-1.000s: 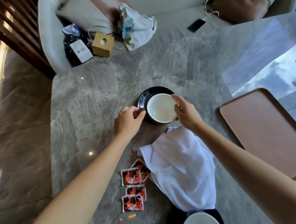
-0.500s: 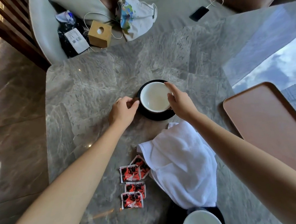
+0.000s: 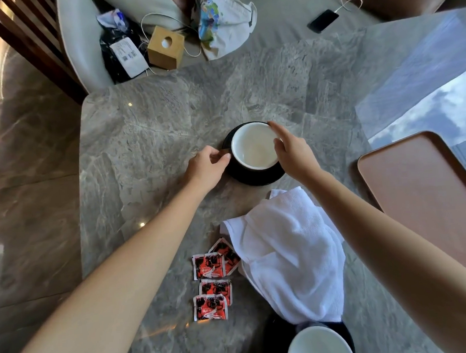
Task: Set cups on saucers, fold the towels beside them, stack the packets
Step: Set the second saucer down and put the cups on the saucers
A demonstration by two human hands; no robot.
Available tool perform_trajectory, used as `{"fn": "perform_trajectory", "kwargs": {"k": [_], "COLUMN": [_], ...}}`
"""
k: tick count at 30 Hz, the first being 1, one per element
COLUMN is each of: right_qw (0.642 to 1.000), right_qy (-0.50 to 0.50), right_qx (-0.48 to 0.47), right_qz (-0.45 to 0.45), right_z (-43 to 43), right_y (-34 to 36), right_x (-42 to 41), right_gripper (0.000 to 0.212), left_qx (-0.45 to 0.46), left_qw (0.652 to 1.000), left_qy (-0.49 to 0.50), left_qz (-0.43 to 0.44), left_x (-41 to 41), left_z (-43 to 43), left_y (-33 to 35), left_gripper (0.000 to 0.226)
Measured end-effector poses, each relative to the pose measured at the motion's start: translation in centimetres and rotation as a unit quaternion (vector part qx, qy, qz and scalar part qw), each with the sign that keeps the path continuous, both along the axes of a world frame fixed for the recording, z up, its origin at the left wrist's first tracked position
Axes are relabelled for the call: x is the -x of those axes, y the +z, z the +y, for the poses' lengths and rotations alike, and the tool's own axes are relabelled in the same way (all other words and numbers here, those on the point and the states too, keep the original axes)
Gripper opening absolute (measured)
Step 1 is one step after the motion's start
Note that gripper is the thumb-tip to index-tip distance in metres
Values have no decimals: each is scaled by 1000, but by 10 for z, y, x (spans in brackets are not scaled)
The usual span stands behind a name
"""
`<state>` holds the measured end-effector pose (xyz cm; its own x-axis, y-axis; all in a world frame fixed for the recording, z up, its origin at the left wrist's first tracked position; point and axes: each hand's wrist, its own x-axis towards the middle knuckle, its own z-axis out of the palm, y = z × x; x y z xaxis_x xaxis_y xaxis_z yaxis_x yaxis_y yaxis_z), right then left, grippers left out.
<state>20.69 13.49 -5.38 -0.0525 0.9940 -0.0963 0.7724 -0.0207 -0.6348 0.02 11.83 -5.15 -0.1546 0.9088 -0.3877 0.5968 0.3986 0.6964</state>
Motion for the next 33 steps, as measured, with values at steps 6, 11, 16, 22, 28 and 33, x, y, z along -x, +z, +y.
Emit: {"fn": "perform_trajectory", "kwargs": {"k": [6, 11, 16, 22, 28, 33], "right_qw": [1000, 1000, 997, 987, 988, 987], "right_qy": [-16, -21, -42, -93, -16, 124], "right_qx": [6, 15, 52, -49, -81, 76], "right_qz": [-1, 14, 50, 124, 127, 66], "right_z": [0, 0, -7, -36, -99, -142], "right_y": [4, 5, 2, 14, 44, 40], "right_x": [-3, -3, -1, 5, 7, 19], "right_gripper": [39, 40, 46, 44, 29, 21], "left_qx": [5, 7, 8, 14, -10, 33], "left_qw": [1000, 1000, 999, 997, 989, 945], "left_qy": [1, 1, 5, 32, -146, -310], "left_qz": [-16, -14, -38, -72, 11, 99], "left_x": [-4, -4, -4, -5, -8, -9], "left_z": [-1, -4, -11, -41, -106, -125], "left_y": [-2, -4, 0, 15, 15, 13], "left_gripper": [21, 23, 28, 36, 29, 53]}}
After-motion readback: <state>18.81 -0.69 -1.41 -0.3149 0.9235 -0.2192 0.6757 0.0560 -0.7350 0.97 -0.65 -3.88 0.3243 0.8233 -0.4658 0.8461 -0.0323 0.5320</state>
